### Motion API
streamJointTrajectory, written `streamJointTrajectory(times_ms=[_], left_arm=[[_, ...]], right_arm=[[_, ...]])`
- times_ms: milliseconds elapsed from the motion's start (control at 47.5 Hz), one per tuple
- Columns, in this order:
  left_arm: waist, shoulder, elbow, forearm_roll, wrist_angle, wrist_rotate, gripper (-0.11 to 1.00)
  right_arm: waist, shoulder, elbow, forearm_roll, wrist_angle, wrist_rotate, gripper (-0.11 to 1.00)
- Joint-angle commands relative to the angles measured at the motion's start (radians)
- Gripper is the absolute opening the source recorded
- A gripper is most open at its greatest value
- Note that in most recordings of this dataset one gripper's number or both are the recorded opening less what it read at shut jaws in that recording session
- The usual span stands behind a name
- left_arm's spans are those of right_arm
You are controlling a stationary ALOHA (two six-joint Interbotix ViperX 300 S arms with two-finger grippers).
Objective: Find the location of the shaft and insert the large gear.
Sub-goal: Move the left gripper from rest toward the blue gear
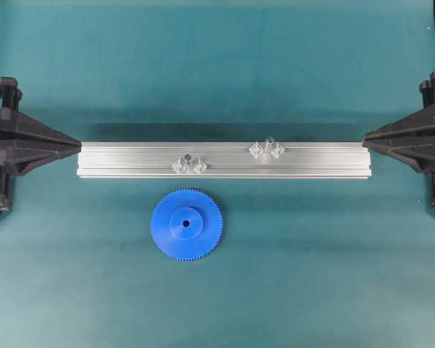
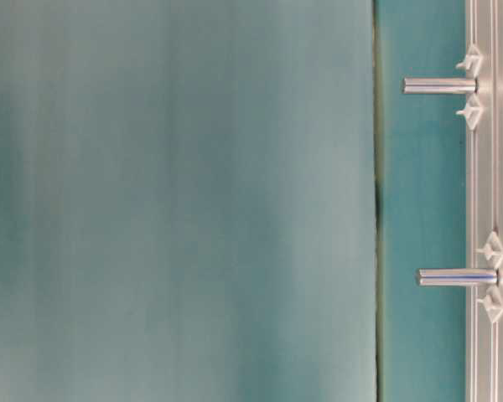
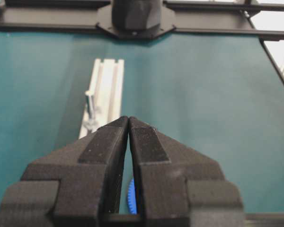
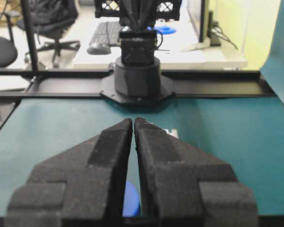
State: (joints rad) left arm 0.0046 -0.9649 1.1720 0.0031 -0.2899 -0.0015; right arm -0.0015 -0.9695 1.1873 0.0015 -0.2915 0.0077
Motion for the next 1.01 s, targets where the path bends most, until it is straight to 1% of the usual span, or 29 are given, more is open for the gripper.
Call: streamJointTrajectory(times_ms=[0,63,168,274,358,610,842,926,989], left_arm=[[-0.006,0.029,-0.014,0.014,-0.002,-0.020,0.11],[-0.011,0.049,-0.021,0.012,0.003,-0.035,0.14],[-0.020,0.092,-0.048,0.014,0.005,-0.055,0.03],[-0.029,0.144,-0.080,0.012,0.014,-0.060,0.01],[-0.040,0.202,-0.112,0.014,0.049,-0.060,0.01],[-0.086,0.356,-0.209,0.014,0.198,-0.063,0.01],[-0.100,0.462,-0.293,0.014,0.285,-0.061,0.02],[-0.101,0.494,-0.318,0.014,0.318,-0.063,0.05],[-0.101,0.515,-0.331,0.014,0.328,-0.063,0.12]], right_arm=[[-0.006,0.009,-0.020,0.003,-0.003,-0.005,0.16],[-0.006,0.003,-0.023,0.021,0.049,0.003,0.18],[-0.006,-0.011,-0.048,0.026,0.192,0.023,0.09],[-0.006,-0.023,-0.077,0.026,0.301,0.028,0.07],[-0.008,-0.029,-0.092,0.026,0.368,0.029,0.07],[-0.017,-0.029,-0.100,0.026,0.468,0.029,0.07],[-0.069,-0.034,-0.101,0.021,0.554,0.029,0.07],[-0.086,-0.038,-0.100,0.021,0.569,0.028,0.07],[-0.094,-0.043,-0.100,0.021,0.583,0.028,0.07]])
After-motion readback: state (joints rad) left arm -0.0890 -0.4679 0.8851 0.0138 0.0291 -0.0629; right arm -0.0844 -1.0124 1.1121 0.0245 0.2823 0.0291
